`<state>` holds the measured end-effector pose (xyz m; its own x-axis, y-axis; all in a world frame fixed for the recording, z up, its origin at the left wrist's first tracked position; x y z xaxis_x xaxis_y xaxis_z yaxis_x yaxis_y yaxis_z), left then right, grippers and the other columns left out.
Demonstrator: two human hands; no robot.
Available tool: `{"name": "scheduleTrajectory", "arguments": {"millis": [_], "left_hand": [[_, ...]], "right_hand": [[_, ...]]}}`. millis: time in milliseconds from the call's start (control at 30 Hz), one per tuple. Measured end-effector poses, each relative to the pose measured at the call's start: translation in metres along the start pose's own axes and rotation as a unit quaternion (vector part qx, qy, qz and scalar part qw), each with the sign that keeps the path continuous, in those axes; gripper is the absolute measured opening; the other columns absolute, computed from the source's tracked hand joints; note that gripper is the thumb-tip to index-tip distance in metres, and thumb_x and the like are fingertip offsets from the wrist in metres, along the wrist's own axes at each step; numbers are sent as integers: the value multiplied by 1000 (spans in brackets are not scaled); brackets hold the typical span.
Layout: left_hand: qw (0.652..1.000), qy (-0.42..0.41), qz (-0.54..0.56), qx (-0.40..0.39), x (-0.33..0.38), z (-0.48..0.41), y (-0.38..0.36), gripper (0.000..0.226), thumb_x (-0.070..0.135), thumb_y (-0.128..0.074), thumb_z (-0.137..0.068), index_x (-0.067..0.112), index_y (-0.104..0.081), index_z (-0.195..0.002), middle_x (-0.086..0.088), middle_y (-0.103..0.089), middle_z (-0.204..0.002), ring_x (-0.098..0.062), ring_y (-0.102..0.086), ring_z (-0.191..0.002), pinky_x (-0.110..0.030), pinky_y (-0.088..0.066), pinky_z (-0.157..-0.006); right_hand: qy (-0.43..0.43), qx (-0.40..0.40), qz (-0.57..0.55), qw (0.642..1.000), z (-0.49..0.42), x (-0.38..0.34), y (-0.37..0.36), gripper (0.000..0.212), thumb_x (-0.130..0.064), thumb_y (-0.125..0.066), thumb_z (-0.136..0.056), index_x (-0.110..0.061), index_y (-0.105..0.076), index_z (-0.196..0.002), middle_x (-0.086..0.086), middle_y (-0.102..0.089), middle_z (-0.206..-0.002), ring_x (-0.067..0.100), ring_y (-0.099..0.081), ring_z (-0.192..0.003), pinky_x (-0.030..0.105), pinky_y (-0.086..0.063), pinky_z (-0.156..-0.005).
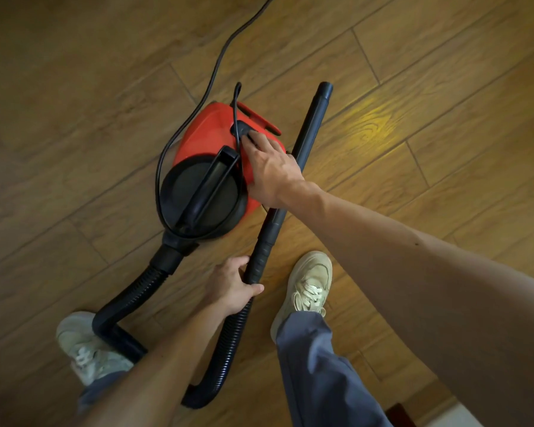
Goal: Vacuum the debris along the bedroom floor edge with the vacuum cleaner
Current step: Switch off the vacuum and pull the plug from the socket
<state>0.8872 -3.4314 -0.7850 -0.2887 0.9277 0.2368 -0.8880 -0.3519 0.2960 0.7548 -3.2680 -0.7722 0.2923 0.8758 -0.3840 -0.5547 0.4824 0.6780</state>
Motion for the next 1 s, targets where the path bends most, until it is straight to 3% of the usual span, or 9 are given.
{"name": "scheduleTrajectory", "arguments": {"millis": [167, 300, 367, 433, 500, 600, 800, 933, 1000], "left_hand": [[1000, 4, -6, -10, 0, -6, -4, 72, 32, -78, -81, 21, -46, -145, -2, -52, -141, -21, -54, -123, -30, -43, -94], [1000, 4, -11, -7, 1, -9, -8, 72, 31, -78, -82, 19, -45, -145, -3, -53, -141, -21, -55, -123, -28, -42, -93], [1000, 3, -12, -1, 1, -12, -11, 72, 30, -78, -83, 19, -44, -146, -2, -53, -142, -20, -54, -124, -26, -41, -93], [1000, 6, -18, 10, -1, -17, -16, 70, 31, -78, -82, 19, -47, -144, -1, -58, -137, -20, -57, -121, -26, -42, -94], [1000, 2, -18, 12, -2, -23, -25, 58, 32, -79, -80, 20, -58, -133, 0, -66, -119, -20, -63, -108, -29, -49, -92], [1000, -12, -21, 10, -1, -30, -42, 40, 31, -79, -79, 22, -64, -115, 6, -67, -97, -18, -66, -92, -37, -55, -87], [999, -20, -18, 23, -8, -45, -75, 44, 31, -79, -80, 22, -62, -120, 1, -69, -110, -20, -67, -100, -39, -54, -91], [999, -23, -26, 12, -16, -64, -84, 41, 26, -79, -80, 21, -62, -116, 1, -69, -109, -20, -66, -101, -35, -54, -88], [999, -19, -45, -9, -17, -72, -89, 47, 23, -75, -84, 20, -57, -128, -2, -64, -119, -22, -60, -113, -36, -50, -95]], "right_hand": [[-12, -30, 52, 998, -6, -4, 1, 84, -31, -64, -90, -14, -17, -158, -1, -15, -164, 21, -11, -151, 62, -15, -119], [-5, 58, -44, 997, -4, -3, 8, 54, -28, -58, -90, -13, -48, -140, 4, -44, -144, 29, -38, -135, 55, -33, -112], [-80, 161, -140, 974, 7, 15, 3, 42, -21, -53, -89, -10, -56, -129, 8, -53, -130, 30, -48, -121, 48, -44, -101], [-216, 206, -235, 925, 24, 43, -15, 37, -15, -54, -86, -9, -53, -123, 9, -52, -125, 29, -51, -115, 44, -46, -96], [-327, 166, -301, 880, 38, 67, -48, 36, -16, -58, -87, -9, -49, -121, 10, -50, -126, 29, -52, -114, 39, -46, -96], [-379, 91, -351, 851, 47, 88, -93, 41, -24, -65, -90, -7, -46, -122, 13, -52, -126, 29, -54, -113, 37, -48, -96], [-410, 77, -379, 826, 45, 116, -132, 38, -28, -72, -89, -10, -47, -112, 3, -52, -100, 21, -56, -88, 27, -46, -75], [-423, 66, -382, 819, 34, 130, -153, 39, -29, -75, -83, -4, -55, -105, 11, -65, -102, 31, -69, -86, 36, -60, -72], [-423, 59, -378, 821, 32, 135, -160, 42, -31, -75, -82, -3, -59, -108, 15, -68, -103, 32, -70, -87, 36, -60, -70]]}}
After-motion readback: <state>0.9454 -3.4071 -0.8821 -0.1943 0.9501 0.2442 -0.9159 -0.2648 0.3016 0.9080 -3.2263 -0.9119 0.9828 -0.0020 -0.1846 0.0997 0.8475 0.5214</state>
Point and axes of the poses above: each hand's wrist, its own z-axis away from the middle knuckle, its own y-axis out of the back of the hand, x = y × z, the point moved 4 cm from there along -z, towards the middle knuckle
